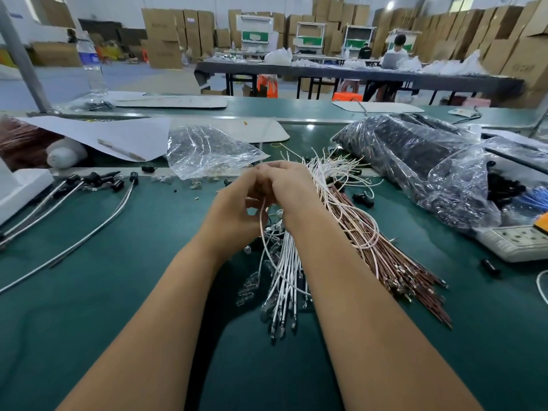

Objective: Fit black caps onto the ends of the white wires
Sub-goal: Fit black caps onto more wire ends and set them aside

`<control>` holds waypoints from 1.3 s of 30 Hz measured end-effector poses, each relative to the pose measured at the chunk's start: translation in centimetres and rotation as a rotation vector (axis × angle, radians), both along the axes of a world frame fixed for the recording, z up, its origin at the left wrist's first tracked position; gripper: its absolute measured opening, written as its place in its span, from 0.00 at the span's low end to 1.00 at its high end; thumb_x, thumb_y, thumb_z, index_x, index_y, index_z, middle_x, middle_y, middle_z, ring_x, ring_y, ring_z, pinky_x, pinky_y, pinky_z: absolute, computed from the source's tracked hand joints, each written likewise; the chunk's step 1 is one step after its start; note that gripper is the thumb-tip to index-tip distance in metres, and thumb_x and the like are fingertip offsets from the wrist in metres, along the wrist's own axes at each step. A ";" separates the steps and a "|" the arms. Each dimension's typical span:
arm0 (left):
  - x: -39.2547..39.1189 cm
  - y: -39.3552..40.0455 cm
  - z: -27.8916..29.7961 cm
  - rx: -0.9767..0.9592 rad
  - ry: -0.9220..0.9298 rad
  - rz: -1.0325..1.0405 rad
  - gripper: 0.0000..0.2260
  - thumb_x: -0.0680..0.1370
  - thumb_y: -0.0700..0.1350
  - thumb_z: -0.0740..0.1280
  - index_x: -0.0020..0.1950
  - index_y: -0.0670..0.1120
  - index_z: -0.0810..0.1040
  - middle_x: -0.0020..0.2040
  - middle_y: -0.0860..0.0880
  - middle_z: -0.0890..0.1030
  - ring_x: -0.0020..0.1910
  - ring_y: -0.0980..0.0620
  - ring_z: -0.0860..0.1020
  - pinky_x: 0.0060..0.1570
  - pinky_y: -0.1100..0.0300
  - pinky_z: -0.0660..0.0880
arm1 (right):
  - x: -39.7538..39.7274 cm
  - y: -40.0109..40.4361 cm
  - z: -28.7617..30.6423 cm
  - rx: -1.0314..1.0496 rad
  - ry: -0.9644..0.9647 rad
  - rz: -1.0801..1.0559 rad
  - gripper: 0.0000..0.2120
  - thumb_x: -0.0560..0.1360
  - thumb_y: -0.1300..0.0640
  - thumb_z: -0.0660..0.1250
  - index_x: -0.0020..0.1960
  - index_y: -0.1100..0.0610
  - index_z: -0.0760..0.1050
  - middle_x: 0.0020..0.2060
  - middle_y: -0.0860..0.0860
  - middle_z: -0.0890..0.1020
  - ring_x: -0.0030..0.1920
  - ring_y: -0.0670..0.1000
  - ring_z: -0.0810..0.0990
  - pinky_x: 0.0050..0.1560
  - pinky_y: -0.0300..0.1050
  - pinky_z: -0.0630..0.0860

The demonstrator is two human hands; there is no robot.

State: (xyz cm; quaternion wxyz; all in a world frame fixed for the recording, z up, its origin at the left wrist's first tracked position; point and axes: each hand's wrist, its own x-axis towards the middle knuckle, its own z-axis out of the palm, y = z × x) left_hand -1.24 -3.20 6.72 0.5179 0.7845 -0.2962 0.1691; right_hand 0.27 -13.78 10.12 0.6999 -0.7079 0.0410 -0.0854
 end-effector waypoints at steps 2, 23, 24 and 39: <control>0.2 0.5 0.2 -0.033 0.053 0.024 0.21 0.70 0.24 0.62 0.51 0.49 0.73 0.50 0.52 0.79 0.46 0.52 0.80 0.41 0.59 0.78 | 0.1 -0.8 -0.5 0.065 -0.047 -0.082 0.09 0.80 0.63 0.62 0.42 0.57 0.74 0.35 0.52 0.78 0.33 0.48 0.76 0.36 0.41 0.75; 2.8 2.2 -1.6 0.479 0.032 0.680 0.16 0.74 0.54 0.69 0.59 0.49 0.80 0.59 0.47 0.78 0.61 0.42 0.70 0.59 0.49 0.68 | -0.5 -1.8 -3.0 -0.644 -0.150 -0.109 0.16 0.82 0.44 0.54 0.63 0.45 0.75 0.49 0.44 0.80 0.47 0.47 0.76 0.44 0.44 0.70; 2.8 2.2 -1.6 0.494 0.018 0.678 0.18 0.75 0.55 0.69 0.62 0.50 0.79 0.61 0.48 0.77 0.62 0.43 0.69 0.59 0.50 0.66 | -0.6 -1.9 -3.1 -0.666 -0.168 -0.123 0.15 0.81 0.43 0.55 0.61 0.45 0.76 0.46 0.43 0.80 0.45 0.47 0.77 0.41 0.43 0.69; 2.8 2.3 -1.5 0.017 0.079 0.439 0.12 0.75 0.33 0.67 0.51 0.48 0.83 0.43 0.53 0.84 0.44 0.54 0.82 0.47 0.63 0.77 | -0.6 -2.2 -4.0 -0.788 -0.279 -0.210 0.15 0.77 0.63 0.60 0.56 0.49 0.81 0.46 0.50 0.80 0.46 0.54 0.78 0.39 0.42 0.69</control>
